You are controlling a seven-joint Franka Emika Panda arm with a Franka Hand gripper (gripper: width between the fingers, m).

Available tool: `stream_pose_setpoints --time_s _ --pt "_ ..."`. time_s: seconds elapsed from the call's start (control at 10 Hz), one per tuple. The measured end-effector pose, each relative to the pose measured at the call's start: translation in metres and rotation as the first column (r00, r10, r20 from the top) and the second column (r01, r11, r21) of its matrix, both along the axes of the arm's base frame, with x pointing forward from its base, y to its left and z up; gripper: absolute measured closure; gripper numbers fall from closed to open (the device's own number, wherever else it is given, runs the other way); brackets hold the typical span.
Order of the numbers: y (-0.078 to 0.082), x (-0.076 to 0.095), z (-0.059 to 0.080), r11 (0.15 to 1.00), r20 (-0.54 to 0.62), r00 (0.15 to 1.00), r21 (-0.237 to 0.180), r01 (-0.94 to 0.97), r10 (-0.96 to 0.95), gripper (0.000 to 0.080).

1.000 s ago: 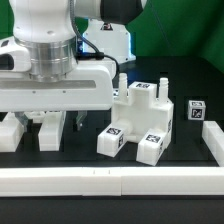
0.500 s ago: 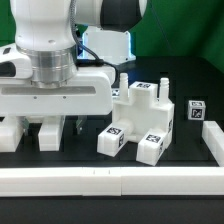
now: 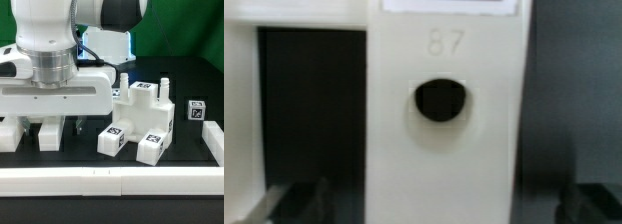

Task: Assemble chair

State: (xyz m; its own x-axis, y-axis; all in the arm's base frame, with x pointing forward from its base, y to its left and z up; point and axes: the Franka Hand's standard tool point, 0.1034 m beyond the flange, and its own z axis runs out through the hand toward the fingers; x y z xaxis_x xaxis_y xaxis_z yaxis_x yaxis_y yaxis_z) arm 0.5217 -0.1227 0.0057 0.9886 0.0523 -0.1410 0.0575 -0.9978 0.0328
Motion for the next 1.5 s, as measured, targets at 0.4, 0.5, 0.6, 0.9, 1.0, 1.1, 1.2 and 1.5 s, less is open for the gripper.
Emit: stream_pose_setpoints --time_s 0.4,0.5,0.6,0.9,1.0,1.1,1.2,1.5 --pt "-0.002 0.001 0.001 1.000 0.001 1.000 0.000 -0.002 0.002 0.0514" --pt "0.000 0.003 0.002 1.000 0.003 1.000 0.001 -0.005 0.005 0.0514" --pt "0.003 0.005 0.003 1.000 0.006 1.000 0.002 -0.008 0.008 0.0514" --pt "0.017 0.010 0.026 1.000 0.002 1.000 0.021 -0.009 0.009 0.0514" --pt "0.023 0.012 0.042 0.999 0.000 1.000 0.032 0.002 -0.002 0.0513" --pt "0.027 0.015 0.054 0.999 0.006 1.000 0.038 0.006 -0.006 0.0512" --pt "0.030 0.015 0.065 0.999 -0.005 1.000 0.049 0.013 -0.013 0.0512" --pt "0.036 0.028 0.075 0.999 0.000 1.000 0.049 0.004 -0.004 0.0512"
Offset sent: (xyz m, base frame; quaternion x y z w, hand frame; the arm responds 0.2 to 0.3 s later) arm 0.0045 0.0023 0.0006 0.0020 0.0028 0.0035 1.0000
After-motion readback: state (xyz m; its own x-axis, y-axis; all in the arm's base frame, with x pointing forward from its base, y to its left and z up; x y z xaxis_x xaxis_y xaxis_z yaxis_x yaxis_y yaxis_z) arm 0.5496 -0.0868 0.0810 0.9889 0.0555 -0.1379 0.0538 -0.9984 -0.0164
